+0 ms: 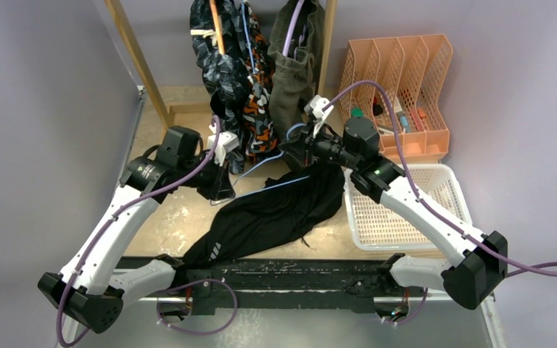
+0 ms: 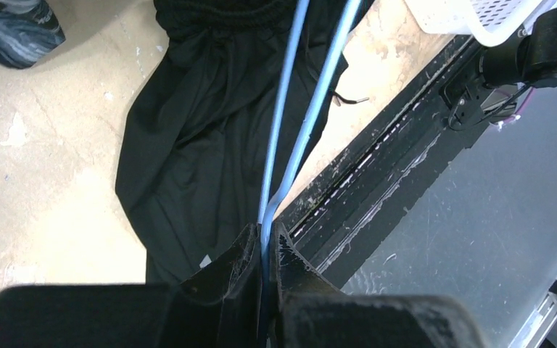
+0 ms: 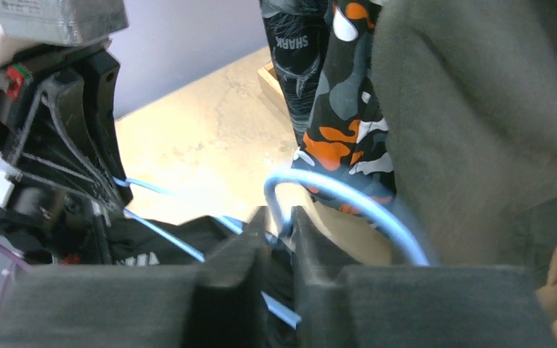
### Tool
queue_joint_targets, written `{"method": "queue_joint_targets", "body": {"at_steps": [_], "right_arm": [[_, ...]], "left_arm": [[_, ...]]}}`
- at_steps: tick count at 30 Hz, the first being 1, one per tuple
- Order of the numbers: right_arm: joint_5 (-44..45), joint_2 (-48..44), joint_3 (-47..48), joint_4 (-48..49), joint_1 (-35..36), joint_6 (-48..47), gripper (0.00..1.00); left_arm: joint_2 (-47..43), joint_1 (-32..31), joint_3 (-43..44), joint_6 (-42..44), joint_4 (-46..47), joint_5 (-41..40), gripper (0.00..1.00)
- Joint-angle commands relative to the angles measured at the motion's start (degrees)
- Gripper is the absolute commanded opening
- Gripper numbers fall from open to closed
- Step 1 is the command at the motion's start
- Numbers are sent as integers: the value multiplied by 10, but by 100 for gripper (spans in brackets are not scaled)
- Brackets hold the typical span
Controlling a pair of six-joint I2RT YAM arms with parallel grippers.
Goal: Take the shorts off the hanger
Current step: Remove the shorts from the clothes rod.
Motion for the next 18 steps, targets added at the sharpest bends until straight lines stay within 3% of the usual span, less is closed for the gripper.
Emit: {"method": "queue_joint_targets", "body": {"at_steps": [1,4,5,9,13,18], "right_arm": [[11,-17,-3,22,-7,19,37],[55,-19,-1,10,-6,28,63],[81,-20,0,0,-6,33,67],[204,-31,-11,-28,-6,53,73],[261,-23,-40,-35,-6,76,76],[352,39,-54,-86,-6,184,77]], "left_arm": [[-15,10,38,-24,-29,-42,0],[-12,9,54,-44,-62,-73,0],[-9,9,59,-48,-73,-79,0],[-13,9,71,-55,-94,-83,0],[-26,9,85,-62,-100,-74,0],[-28,9,98,-62,-111,-63,0]]}}
